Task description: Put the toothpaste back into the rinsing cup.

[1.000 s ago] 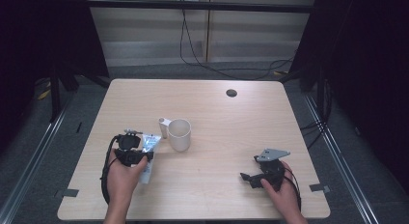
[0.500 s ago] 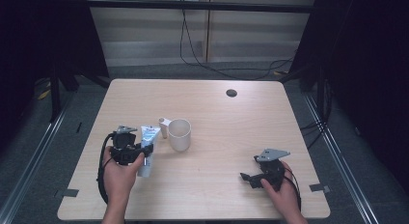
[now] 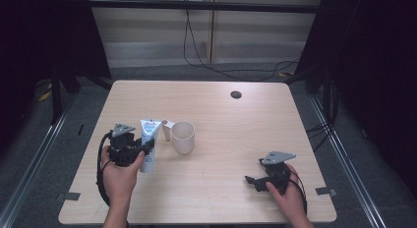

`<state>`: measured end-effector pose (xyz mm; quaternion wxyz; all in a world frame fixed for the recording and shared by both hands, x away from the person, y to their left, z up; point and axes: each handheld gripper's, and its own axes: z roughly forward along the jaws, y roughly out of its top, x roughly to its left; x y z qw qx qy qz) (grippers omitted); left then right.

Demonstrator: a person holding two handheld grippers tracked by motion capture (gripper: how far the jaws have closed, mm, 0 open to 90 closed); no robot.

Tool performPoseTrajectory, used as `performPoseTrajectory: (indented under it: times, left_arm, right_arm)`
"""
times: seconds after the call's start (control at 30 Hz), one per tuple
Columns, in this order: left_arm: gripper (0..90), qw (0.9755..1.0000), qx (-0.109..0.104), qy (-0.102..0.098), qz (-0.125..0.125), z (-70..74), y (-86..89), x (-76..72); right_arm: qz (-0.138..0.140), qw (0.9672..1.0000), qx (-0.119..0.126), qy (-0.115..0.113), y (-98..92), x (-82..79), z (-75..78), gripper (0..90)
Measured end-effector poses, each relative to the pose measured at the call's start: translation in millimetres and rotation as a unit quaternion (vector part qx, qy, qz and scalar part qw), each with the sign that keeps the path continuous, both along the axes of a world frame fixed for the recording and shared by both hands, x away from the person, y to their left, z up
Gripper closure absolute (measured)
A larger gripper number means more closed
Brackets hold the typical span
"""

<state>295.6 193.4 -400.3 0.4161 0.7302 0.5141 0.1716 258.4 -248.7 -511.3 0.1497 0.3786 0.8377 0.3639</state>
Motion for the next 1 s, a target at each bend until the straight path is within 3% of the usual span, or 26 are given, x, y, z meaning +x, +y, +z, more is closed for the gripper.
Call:
performPoseTrajectory:
  times: [0.6,1.0]
  left_arm:
    - [66.2,0.9986,-0.022,-0.049,-0.003,19.2,-9.5,3.7]
    - [66.3,0.9956,-0.041,-0.084,-0.001,26.8,-18.4,6.3]
  right_arm:
    - [0.001,1.0000,0.001,0.000,0.0,0.0,0.0,13.0]
    - [0.000,1.0000,0.000,0.000,0.0,0.0,0.0,13.0]
